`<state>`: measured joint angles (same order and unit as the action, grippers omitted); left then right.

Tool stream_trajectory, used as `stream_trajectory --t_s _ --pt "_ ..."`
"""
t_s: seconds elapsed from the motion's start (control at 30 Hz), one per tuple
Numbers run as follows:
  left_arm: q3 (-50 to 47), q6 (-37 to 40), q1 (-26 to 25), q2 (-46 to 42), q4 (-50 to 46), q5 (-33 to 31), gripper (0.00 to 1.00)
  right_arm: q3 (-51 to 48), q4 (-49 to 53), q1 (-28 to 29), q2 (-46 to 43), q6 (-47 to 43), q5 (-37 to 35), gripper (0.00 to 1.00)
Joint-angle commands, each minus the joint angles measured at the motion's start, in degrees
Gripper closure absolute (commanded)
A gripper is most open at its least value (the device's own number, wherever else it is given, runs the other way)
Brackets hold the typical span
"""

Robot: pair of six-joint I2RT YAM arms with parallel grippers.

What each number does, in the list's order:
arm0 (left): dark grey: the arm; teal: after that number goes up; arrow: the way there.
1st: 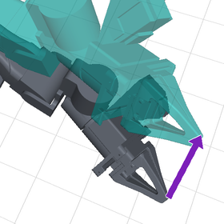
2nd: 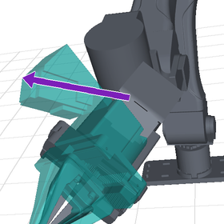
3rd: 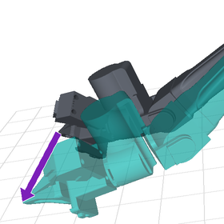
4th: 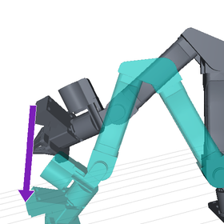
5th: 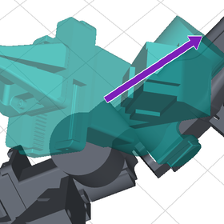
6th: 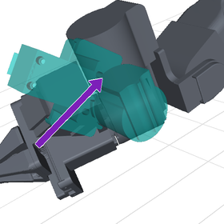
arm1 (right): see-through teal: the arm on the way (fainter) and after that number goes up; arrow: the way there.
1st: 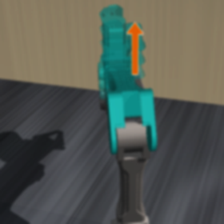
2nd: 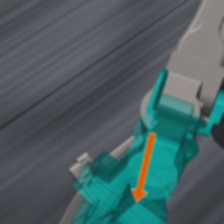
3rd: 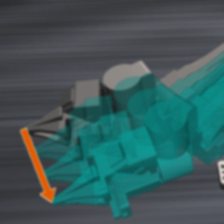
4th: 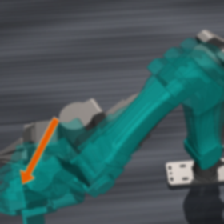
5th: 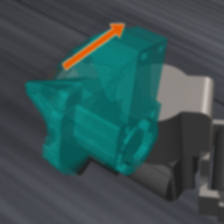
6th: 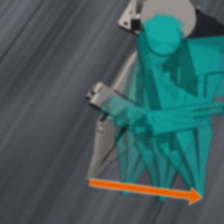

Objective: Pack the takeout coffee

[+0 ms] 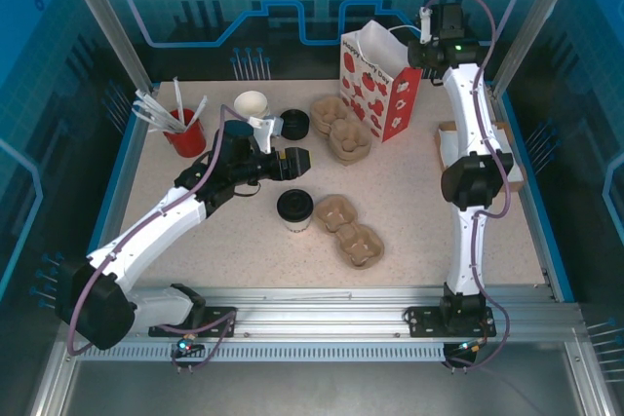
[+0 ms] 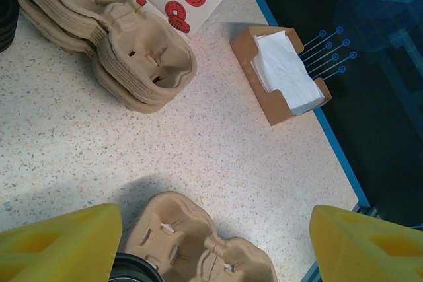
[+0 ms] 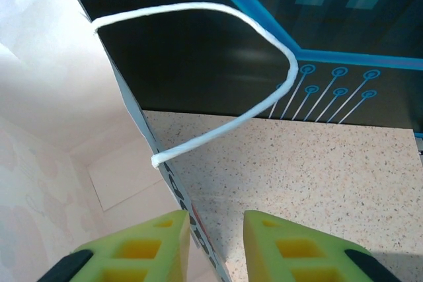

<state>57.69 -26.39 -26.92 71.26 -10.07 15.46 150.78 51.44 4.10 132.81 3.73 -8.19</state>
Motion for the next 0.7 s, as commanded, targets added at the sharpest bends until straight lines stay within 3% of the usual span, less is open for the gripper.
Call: stream_trajectory --t_s 0.0,0.2,0.67 --pt "1.40 1.34 -0.55 0.28 -0.18 0.29 0.23 2.39 1.41 -0.87 2.34 -0.91 1.60 0.74" --pt "1.29 1.24 -0.55 0.36 -0.11 0.27 0.23 4.19 2.23 -1.20 3.60 -1.54 1.76 0.78" --pt "0.50 0.64 -0.59 -0.20 0.74 0.62 0.23 2.17 6.25 -2.48 -1.90 -3.21 1.66 1.00"
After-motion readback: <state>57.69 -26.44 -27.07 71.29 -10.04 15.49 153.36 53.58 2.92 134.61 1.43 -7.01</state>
